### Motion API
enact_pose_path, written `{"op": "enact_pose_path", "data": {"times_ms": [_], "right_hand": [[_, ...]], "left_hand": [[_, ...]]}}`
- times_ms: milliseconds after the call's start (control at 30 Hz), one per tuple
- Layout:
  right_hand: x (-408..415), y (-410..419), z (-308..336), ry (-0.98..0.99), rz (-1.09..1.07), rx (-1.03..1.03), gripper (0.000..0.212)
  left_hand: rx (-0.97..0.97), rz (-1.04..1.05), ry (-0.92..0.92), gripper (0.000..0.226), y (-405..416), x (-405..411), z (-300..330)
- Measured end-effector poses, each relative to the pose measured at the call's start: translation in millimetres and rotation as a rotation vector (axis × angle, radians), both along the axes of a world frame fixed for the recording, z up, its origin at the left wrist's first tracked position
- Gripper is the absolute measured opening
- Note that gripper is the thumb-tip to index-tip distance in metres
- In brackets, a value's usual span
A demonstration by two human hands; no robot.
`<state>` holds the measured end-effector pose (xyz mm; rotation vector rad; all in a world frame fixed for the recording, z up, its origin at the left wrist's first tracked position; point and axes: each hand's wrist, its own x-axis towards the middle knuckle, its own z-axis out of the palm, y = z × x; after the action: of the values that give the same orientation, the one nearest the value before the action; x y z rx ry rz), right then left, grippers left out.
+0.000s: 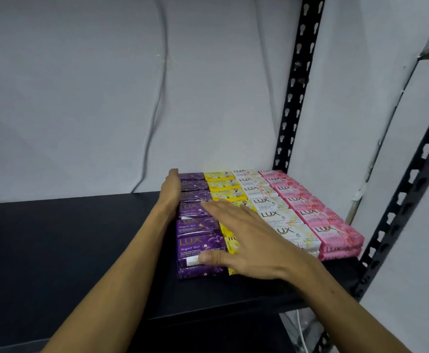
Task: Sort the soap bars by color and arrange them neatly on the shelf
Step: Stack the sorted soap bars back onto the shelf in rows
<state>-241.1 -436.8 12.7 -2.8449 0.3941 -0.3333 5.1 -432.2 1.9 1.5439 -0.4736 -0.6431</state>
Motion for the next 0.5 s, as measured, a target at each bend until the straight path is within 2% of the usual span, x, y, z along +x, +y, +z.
{"op": "enact_pose_path", "data": {"times_ms": [67, 167, 267, 367, 433, 500], "right_hand": [[-18, -3, 6, -0.078, -0.053, -0.005, 0.099], [-58, -13, -4, -0.025, -0.215, -0.139, 0.1], [-90, -28, -24, 0.09, -0.363, -0.242, 0.101], [-99, -41, -33, 0.137, -0.416, -0.317, 0.103], [-96, -45, -34, 0.133, -0.42, -0.319, 0.101], [-92, -46, -37, 0.128, -0.421, -0.326, 0.098]], "left_hand": [[0.034, 0.036, -0.158, 0.061, 18, -7, 5], [0.043, 0.008, -0.344, 0.063, 69, -52, 13], [0.05, -0.095, -0.416, 0.071, 116, -96, -1], [0.078, -0.175, -0.431, 0.074, 124, -118, -19], [0.118, -0.141, -0.532, 0.084, 115, -123, -28], [0.111, -0.081, -0.63, 0.077, 110, -125, -33]]}}
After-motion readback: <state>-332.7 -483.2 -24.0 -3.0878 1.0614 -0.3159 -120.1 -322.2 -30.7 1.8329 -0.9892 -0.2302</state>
